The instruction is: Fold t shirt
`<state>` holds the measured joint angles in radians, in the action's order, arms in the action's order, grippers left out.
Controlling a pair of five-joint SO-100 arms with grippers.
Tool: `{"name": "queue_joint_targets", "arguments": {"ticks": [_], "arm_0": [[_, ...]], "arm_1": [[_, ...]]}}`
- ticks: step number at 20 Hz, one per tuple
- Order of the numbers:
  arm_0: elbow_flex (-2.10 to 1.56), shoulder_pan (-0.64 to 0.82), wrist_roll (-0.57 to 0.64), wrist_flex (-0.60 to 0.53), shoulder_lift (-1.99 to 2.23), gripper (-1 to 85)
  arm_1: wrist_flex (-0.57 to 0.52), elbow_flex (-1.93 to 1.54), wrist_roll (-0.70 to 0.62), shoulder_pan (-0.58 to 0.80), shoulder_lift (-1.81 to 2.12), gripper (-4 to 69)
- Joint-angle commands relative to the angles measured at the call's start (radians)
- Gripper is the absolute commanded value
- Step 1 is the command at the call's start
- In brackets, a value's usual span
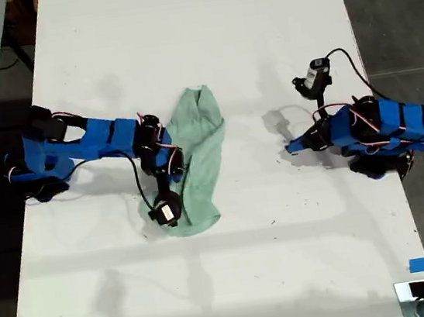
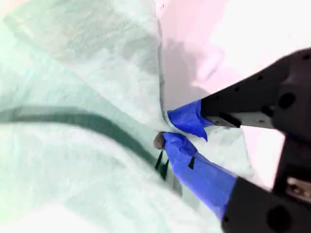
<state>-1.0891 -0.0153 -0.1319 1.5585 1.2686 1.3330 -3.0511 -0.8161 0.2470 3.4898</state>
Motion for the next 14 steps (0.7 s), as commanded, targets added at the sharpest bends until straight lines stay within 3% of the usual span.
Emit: {"name": "queue_joint_targets", "arguments": {"ticks": [1,4,5,12,14], "arm_0": [[0.121,0.025,0.107,-0.115,0.009,-0.3],[0.120,-0.006,0.276,-0.336,0.014,19.9],[0.120,-0.015,0.296,-0.382,0.011,23.1],[0.115,0.012,0.302,-0.399,0.117,18.6],[0.107,0.029,0.304,-0.394,0.175,13.8]], "arm_1": [[0.003,-0.055,-0.014,0.002,0.014,6.6],[0.003,-0.055,-0.014,0.002,0.014,6.6],[0.003,-0.055,-0.014,0.002,0.014,6.6],[0.003,-0.055,-0.014,0.002,0.014,6.6],[0.003,-0.055,-0.014,0.002,0.014,6.6]]}}
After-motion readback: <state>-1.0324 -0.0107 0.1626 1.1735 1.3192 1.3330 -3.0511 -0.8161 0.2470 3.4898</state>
